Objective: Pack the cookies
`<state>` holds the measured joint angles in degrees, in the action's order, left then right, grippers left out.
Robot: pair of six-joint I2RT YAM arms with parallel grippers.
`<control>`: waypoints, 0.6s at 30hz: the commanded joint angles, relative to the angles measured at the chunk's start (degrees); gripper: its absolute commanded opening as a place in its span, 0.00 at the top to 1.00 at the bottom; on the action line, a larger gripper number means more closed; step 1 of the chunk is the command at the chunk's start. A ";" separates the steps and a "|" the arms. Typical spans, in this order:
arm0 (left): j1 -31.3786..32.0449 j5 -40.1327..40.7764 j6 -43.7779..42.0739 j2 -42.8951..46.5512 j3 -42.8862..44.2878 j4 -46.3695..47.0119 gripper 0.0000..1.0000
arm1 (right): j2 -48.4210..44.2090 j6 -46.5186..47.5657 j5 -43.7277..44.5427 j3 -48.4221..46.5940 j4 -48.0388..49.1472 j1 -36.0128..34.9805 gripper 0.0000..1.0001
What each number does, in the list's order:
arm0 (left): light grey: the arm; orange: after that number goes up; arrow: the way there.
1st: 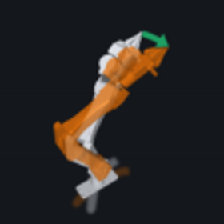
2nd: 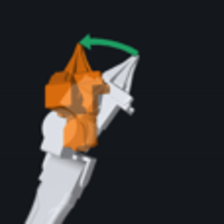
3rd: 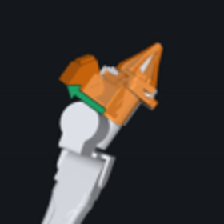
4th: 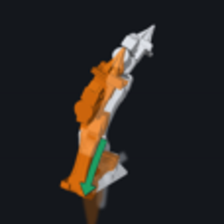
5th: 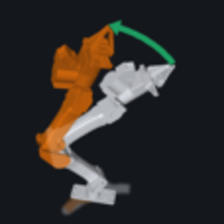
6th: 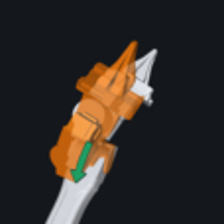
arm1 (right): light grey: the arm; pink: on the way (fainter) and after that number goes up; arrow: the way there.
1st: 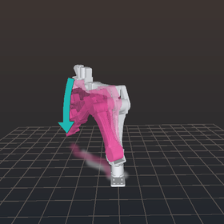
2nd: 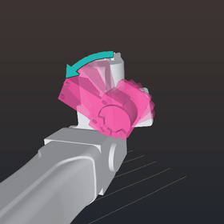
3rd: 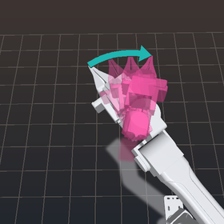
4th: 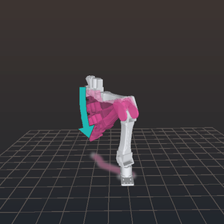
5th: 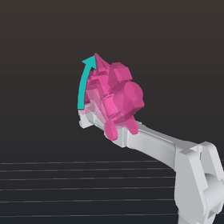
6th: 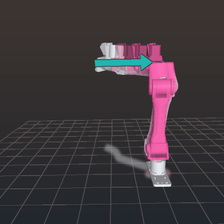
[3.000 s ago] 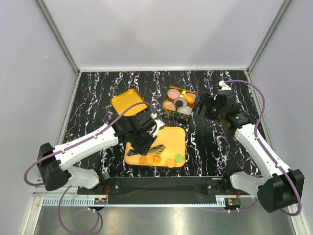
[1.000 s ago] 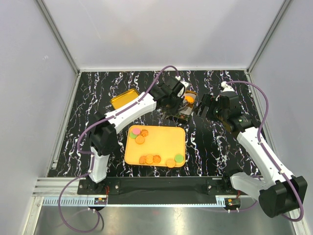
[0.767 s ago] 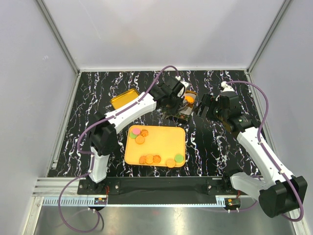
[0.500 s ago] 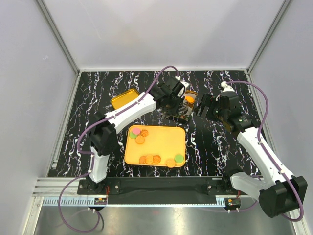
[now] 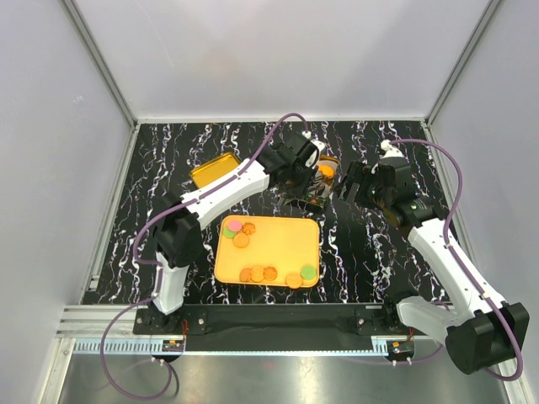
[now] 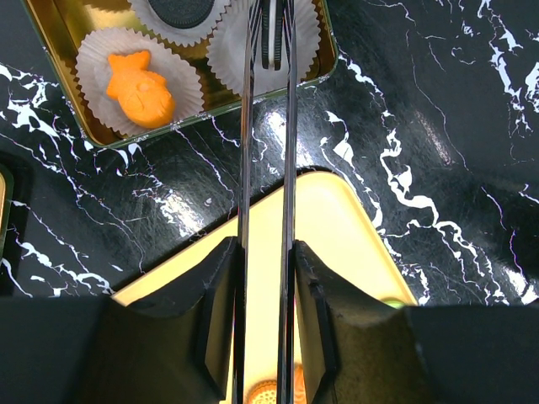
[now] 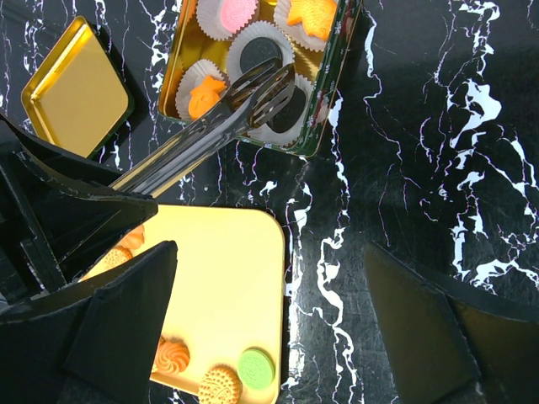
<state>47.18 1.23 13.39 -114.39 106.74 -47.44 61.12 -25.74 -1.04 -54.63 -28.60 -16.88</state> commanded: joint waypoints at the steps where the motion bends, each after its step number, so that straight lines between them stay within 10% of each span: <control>1: -0.16 -0.53 -0.99 3.12 0.84 1.74 0.66 | -1.62 0.60 1.99 -1.09 0.83 -0.34 0.00; 18: -0.68 0.35 -1.61 4.70 1.63 1.12 0.62 | -1.62 0.51 2.01 -1.09 0.56 -0.34 0.00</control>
<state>46.87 1.30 12.62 -113.69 106.74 -47.88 60.75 -25.74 -0.51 -54.63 -28.62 -16.88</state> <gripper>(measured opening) 0.377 0.994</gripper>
